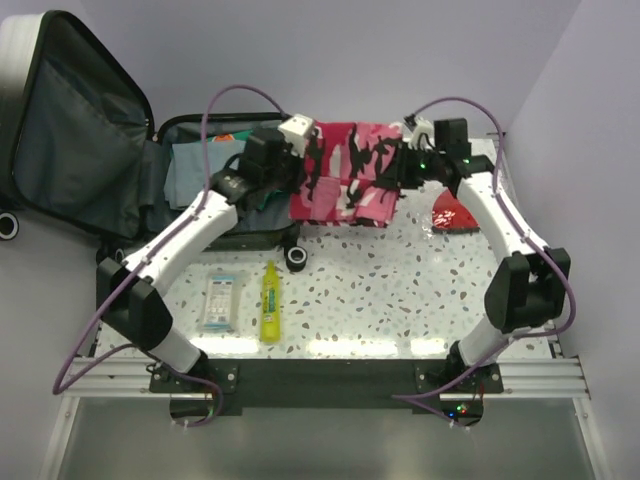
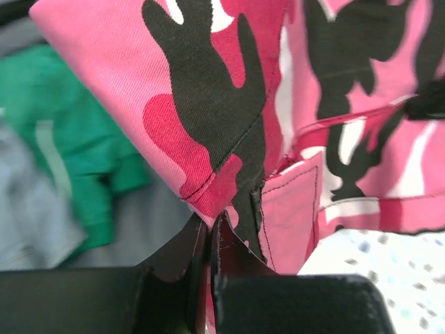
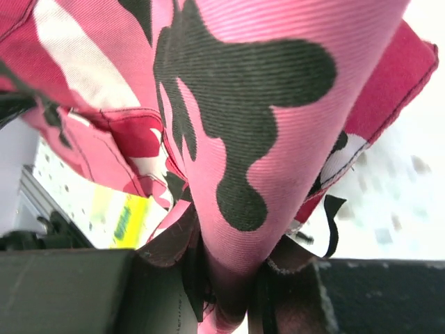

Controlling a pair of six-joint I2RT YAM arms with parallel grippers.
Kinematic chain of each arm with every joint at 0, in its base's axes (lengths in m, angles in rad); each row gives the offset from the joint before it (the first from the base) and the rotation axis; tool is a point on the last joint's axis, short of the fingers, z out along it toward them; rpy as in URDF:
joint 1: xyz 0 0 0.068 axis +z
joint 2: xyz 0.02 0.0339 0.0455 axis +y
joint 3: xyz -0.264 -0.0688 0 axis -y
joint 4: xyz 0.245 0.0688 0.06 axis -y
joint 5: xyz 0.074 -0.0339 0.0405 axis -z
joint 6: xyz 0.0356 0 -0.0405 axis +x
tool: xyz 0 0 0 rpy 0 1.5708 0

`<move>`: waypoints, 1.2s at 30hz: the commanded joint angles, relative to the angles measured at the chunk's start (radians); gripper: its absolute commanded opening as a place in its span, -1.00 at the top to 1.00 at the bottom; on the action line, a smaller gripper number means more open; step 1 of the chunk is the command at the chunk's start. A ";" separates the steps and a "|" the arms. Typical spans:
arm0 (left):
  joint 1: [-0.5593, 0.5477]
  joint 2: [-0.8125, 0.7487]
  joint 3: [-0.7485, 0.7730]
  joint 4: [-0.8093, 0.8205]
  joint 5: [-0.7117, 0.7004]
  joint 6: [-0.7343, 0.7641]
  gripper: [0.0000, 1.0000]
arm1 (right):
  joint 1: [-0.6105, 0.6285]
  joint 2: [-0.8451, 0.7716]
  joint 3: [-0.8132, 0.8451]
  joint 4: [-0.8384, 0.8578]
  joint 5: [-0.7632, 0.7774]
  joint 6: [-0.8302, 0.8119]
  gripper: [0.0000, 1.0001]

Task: Pack the luggage

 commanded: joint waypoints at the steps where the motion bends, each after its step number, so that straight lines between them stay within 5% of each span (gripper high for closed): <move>1: 0.079 -0.093 0.051 -0.002 -0.088 0.104 1.00 | 0.085 0.065 0.159 0.190 0.025 0.099 1.00; 16: 0.617 -0.179 -0.092 0.202 -0.121 0.221 1.00 | 0.467 0.751 0.982 0.371 0.184 0.176 1.00; 26: 0.760 -0.073 -0.175 0.348 -0.118 0.222 1.00 | 0.549 0.948 1.082 0.493 0.330 0.147 1.00; 36: 0.794 0.002 -0.170 0.443 -0.142 0.227 1.00 | 0.553 0.971 1.094 0.598 0.428 0.133 1.00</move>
